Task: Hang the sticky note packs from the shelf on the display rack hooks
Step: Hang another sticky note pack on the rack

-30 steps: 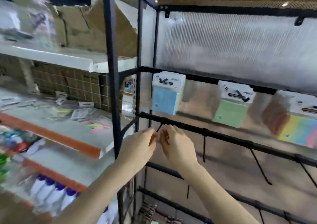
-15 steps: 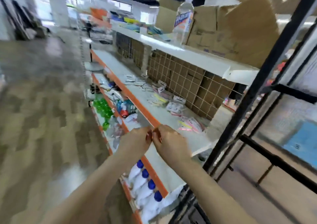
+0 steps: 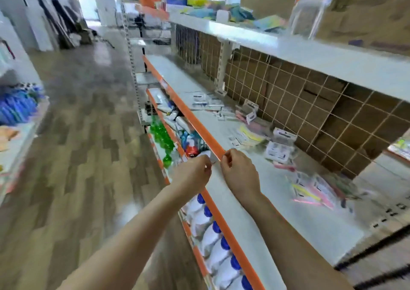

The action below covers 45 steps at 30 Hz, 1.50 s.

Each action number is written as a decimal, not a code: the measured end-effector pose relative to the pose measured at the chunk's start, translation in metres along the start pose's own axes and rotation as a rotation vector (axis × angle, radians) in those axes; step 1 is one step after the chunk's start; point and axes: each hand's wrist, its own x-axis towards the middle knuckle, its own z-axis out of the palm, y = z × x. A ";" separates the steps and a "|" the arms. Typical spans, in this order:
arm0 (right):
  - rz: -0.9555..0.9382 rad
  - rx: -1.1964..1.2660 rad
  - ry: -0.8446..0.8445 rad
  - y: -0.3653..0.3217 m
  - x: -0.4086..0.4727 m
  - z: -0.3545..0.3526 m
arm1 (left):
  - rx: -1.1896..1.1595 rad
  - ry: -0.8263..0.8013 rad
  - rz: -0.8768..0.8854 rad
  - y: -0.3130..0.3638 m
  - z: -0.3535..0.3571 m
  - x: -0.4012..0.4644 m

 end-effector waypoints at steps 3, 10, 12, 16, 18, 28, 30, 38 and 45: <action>0.063 0.004 -0.011 0.009 0.039 0.019 | 0.011 -0.024 -0.006 -0.014 0.004 0.038; 0.075 -0.016 -0.060 0.010 0.113 0.058 | 0.018 0.025 0.000 -0.036 0.012 0.101; 0.085 -0.028 -0.077 0.013 0.128 0.066 | 0.007 0.058 0.022 -0.042 0.014 0.118; 0.141 -0.053 -0.095 0.025 0.156 0.078 | -0.030 0.072 0.088 -0.049 0.020 0.158; 0.170 -0.069 -0.097 0.032 0.170 0.085 | -0.051 0.050 0.105 -0.051 0.026 0.180; 0.265 -0.170 -0.005 0.033 0.276 0.132 | -0.063 -0.050 0.247 -0.086 0.030 0.327; 0.271 -0.192 -0.004 0.028 0.299 0.143 | -0.059 -0.035 0.273 -0.100 0.027 0.359; 0.302 -0.235 -0.031 0.020 0.388 0.197 | -0.027 0.020 0.342 -0.146 0.030 0.466; 0.417 -0.408 -0.076 0.027 0.413 0.237 | 0.046 0.036 0.388 -0.162 0.057 0.509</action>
